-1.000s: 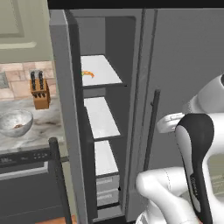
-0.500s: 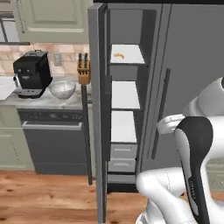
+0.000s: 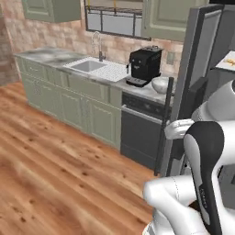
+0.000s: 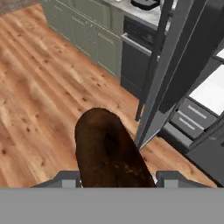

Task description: Take the shrimp, sweet potato, and mushroom from the freezer and place them in the bowl on the counter.

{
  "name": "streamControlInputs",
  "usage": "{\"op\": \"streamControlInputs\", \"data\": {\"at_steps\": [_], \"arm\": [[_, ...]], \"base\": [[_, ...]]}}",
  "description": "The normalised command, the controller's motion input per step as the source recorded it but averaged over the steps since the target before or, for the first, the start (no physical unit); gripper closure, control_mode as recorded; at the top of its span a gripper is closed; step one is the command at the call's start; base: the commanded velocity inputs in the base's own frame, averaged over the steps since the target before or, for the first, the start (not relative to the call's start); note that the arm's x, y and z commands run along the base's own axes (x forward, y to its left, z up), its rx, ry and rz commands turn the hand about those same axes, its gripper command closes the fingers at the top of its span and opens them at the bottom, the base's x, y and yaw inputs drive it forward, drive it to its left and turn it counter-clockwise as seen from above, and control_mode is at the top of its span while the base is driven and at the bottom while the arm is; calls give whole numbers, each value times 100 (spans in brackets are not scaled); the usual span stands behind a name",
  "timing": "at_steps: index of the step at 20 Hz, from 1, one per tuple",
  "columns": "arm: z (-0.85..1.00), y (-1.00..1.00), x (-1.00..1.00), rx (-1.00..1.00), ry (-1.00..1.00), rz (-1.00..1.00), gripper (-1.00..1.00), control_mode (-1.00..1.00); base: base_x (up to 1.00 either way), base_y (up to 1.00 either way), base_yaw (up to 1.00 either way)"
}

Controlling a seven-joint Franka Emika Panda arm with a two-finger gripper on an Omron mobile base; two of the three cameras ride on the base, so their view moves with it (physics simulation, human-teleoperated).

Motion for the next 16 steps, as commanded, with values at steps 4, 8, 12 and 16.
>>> {"op": "streamControlInputs", "data": {"at_steps": [4,8,12,16], "arm": [[0,0,0,0,0,0,100,100],[0,0,0,0,0,0,100,100],[0,0,0,0,0,0,100,100],[0,0,0,0,0,0,100,100]], "base": [[30,57,33],[94,53,-10],[93,85,-37],[77,85,-64]]}}
